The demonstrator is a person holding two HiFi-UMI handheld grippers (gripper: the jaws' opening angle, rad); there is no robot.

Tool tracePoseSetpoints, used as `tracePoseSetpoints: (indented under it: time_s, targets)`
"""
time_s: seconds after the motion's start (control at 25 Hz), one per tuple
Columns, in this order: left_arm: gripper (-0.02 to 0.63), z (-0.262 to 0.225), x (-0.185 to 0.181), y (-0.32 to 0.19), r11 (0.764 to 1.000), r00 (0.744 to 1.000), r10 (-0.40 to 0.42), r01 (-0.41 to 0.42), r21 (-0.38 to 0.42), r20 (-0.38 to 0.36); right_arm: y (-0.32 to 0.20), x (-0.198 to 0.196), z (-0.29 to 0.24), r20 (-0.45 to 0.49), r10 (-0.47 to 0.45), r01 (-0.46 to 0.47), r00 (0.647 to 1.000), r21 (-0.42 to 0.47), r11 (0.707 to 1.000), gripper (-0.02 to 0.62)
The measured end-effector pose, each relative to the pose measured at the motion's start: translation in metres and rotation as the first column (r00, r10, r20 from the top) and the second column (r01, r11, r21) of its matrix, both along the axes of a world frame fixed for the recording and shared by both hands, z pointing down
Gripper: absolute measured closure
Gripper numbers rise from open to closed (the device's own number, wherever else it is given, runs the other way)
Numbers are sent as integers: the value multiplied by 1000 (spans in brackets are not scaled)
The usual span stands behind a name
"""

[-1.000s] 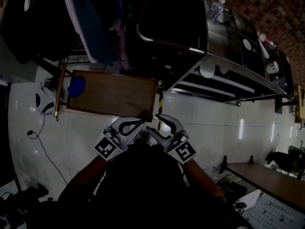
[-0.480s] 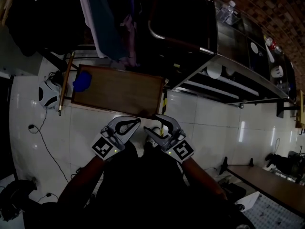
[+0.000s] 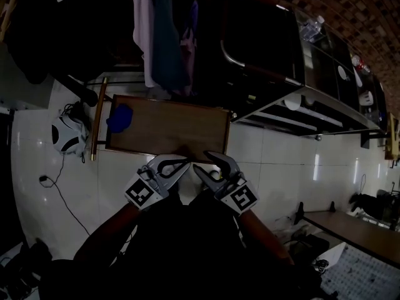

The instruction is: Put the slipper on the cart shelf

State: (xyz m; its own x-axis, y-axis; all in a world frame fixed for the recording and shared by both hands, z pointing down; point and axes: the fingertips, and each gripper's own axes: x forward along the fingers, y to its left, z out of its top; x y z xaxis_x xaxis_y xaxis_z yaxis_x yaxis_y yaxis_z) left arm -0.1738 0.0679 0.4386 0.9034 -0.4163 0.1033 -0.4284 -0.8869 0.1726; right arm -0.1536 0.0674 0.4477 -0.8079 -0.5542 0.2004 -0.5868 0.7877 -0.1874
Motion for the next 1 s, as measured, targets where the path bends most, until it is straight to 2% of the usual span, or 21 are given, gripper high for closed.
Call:
tracePoseSetpoints:
  time_s: [0.24,0.44,0.8,1.0]
  targets:
    - [601,2,-24,-13,999,999,36,-36,3,-9,-12,-19,-4,-13,60,-59,998,34,998,508]
    - [601,-1,-25,-18,999,999,34,-34,8,-9,-16,-16,-9,-23,76,-74,997,60,995,591]
    - [601,-2,-12,-23,1000,1000,-5,5,-12,-6,-22,1,-14,-35,49,-46,998,77,996,594]
    - [601,-4,3,-27,999,1000,-27,27,22,-4,-20,13,-12,-42,46,-41,998,111,993,594]
